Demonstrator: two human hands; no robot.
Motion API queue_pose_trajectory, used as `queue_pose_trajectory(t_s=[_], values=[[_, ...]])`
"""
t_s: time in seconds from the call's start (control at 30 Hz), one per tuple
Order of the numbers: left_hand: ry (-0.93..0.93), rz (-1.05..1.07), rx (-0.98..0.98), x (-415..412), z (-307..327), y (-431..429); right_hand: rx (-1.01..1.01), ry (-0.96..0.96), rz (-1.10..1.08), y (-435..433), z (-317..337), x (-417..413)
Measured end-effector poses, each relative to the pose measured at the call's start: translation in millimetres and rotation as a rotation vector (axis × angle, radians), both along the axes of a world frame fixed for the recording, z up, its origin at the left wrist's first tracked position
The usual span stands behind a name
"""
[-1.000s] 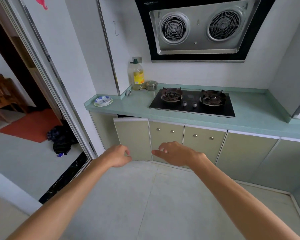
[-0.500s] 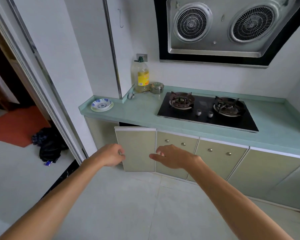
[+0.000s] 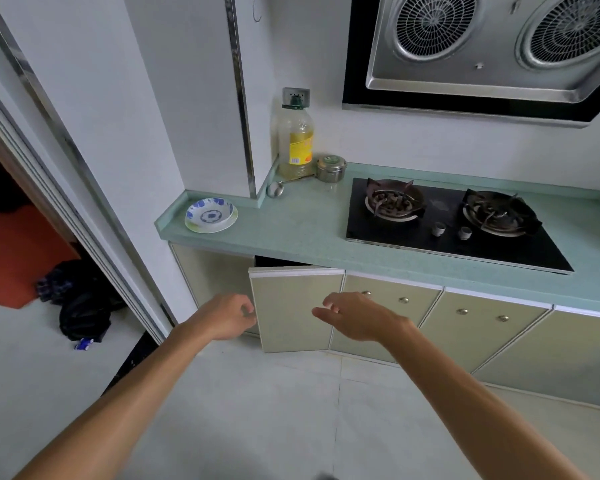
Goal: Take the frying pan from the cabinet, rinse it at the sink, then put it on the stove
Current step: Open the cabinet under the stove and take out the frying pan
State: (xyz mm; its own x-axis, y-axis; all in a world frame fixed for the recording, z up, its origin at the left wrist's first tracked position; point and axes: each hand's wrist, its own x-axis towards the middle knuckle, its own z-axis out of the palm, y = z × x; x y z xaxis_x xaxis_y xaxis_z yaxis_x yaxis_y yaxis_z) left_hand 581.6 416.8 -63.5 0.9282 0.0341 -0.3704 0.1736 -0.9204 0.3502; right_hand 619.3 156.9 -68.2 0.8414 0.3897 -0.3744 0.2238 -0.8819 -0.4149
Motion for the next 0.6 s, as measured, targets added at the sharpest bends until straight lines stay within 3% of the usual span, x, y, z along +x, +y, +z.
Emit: queue_pose_trajectory(t_s=[0.37, 0.6], values=[[0.078, -0.066, 0.009, 115, -65, 72, -0.039, 0.068, 0.066, 100, -68, 126], [0.280, -0.174, 0.129, 213, -86, 106, -0.086, 0.169, 0.060, 147, -104, 215]])
